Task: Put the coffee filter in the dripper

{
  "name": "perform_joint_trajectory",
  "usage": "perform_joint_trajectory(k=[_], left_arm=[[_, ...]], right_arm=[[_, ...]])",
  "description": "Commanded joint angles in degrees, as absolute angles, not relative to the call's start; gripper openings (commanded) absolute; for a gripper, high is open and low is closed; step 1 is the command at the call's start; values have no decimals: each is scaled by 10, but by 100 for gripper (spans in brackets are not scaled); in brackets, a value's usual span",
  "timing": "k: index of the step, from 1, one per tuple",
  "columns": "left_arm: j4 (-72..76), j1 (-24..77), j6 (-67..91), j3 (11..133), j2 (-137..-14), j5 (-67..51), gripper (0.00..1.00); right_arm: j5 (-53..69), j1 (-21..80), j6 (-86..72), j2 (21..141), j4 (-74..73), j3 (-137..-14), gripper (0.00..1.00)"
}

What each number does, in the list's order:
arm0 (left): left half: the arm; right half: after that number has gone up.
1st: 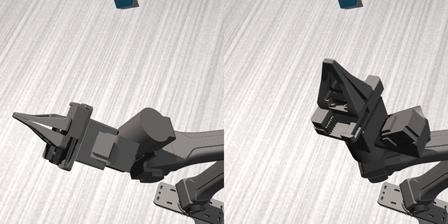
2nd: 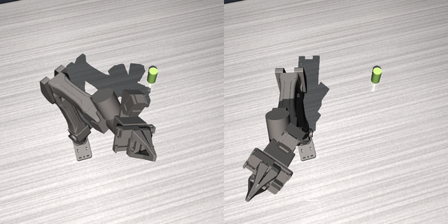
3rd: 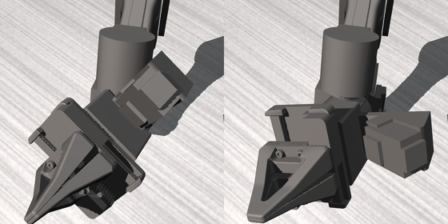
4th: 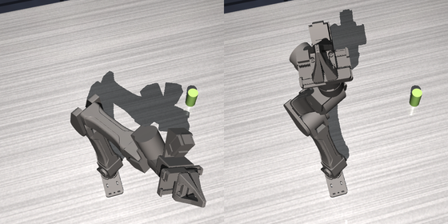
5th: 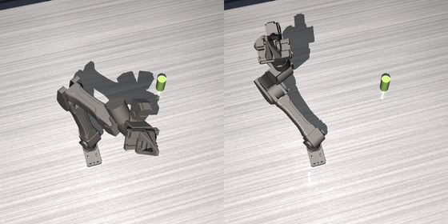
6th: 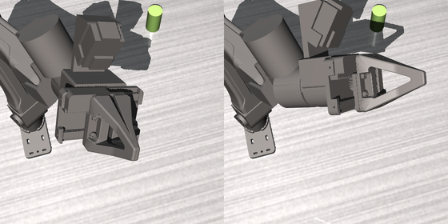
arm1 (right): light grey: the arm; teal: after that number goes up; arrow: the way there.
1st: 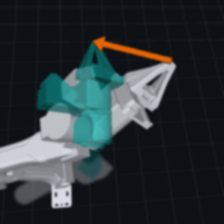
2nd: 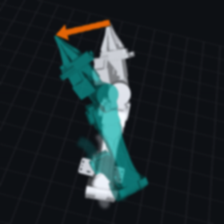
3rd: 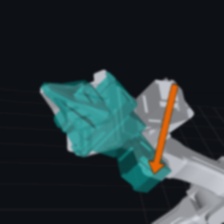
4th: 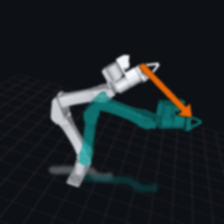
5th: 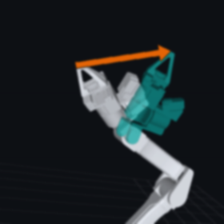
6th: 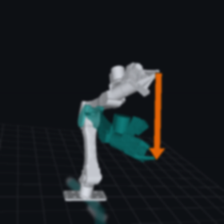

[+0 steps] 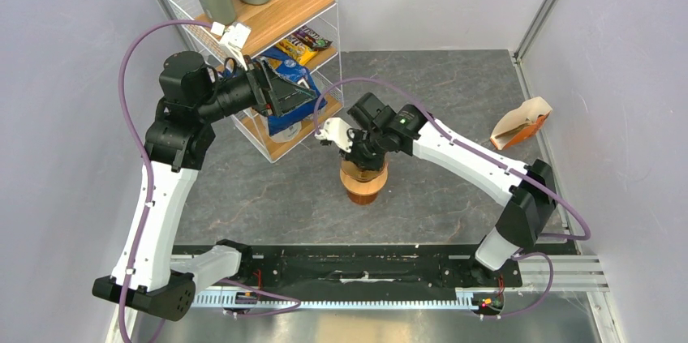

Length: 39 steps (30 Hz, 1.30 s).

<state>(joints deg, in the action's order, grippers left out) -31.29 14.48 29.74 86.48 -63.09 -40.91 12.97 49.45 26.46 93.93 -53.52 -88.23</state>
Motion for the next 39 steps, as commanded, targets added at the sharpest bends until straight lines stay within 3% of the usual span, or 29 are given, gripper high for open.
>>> perform_joint_trajectory(k=[1, 10, 27, 39], left_arm=[[-297, 140, 299, 864, -621, -422, 84], [-299, 140, 301, 846, -617, -418, 84], [-312, 139, 274, 846, -624, -425, 84], [-466, 139, 103, 886, -621, -409, 85]], right_arm=[[112, 498, 277, 946, -511, -851, 15], [110, 498, 272, 943, -477, -826, 16], [134, 499, 254, 889, -553, -912, 29], [104, 489, 191, 781, -551, -921, 33]])
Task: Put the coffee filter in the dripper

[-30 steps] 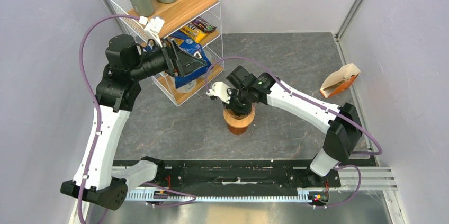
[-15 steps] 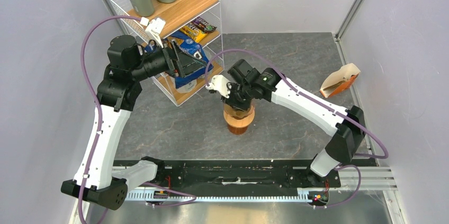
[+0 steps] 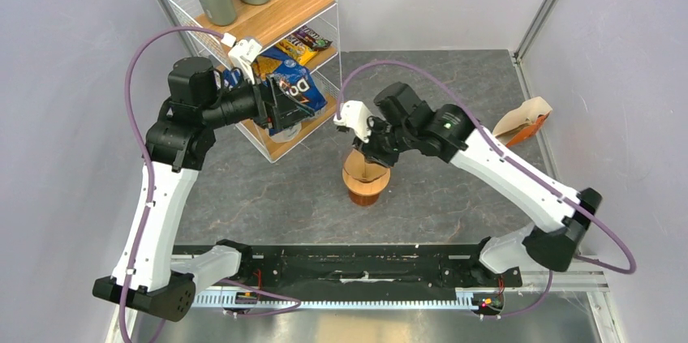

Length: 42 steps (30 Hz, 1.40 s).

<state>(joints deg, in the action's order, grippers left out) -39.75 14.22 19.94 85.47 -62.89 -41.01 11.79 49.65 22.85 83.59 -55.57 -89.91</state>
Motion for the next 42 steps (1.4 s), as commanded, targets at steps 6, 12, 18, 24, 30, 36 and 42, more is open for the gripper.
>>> perform_joint_trajectory(k=[6, 12, 18, 24, 30, 36, 42], left_arm=[[-572, 139, 8, 910, -626, -381, 88], [-695, 139, -68, 957, -662, -339, 91], [-755, 139, -86, 937, -663, -277, 93], [-746, 139, -53, 870, -637, -170, 94], [-714, 133, -6, 804, -594, -81, 95], [-691, 104, 21, 764, -557, -26, 95], [-690, 101, 21, 760, -538, -2, 96]], right_arm=[[70, 440, 139, 704, -538, -896, 36], [74, 324, 72, 624, -533, -840, 36], [70, 225, 39, 549, -527, -758, 42], [75, 170, 11, 489, -526, -692, 71], [88, 135, 4, 436, -526, -651, 97], [103, 123, 1, 400, -532, -625, 97], [112, 116, 1, 391, -536, -622, 97]])
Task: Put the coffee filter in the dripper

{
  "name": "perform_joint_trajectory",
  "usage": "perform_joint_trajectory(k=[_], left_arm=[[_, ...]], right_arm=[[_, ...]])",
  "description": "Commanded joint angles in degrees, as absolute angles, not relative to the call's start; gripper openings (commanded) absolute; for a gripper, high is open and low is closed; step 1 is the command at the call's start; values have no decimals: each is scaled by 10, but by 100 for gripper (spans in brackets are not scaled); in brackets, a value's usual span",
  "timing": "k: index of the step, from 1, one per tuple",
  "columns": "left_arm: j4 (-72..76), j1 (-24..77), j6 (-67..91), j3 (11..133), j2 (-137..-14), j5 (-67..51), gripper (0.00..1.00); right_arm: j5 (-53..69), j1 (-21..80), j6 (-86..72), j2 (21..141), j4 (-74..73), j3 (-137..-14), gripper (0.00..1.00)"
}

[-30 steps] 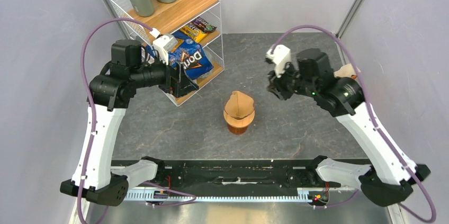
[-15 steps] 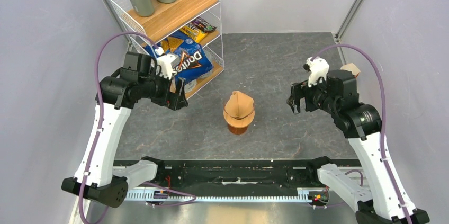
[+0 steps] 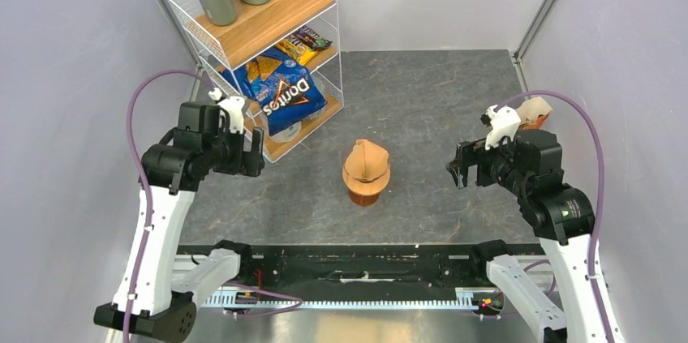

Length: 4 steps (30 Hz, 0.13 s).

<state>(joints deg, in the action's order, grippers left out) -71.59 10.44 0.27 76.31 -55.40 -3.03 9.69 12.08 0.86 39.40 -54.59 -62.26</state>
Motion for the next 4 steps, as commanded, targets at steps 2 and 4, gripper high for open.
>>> perform_joint_trajectory(k=[2, 4], left_arm=[[-689, 102, 24, 759, -531, -2, 96], [-689, 101, 19, 757, -527, 14, 96]], right_arm=[[115, 115, 1, 394, -536, -626, 97], [119, 115, 4, 396, -536, -627, 97]])
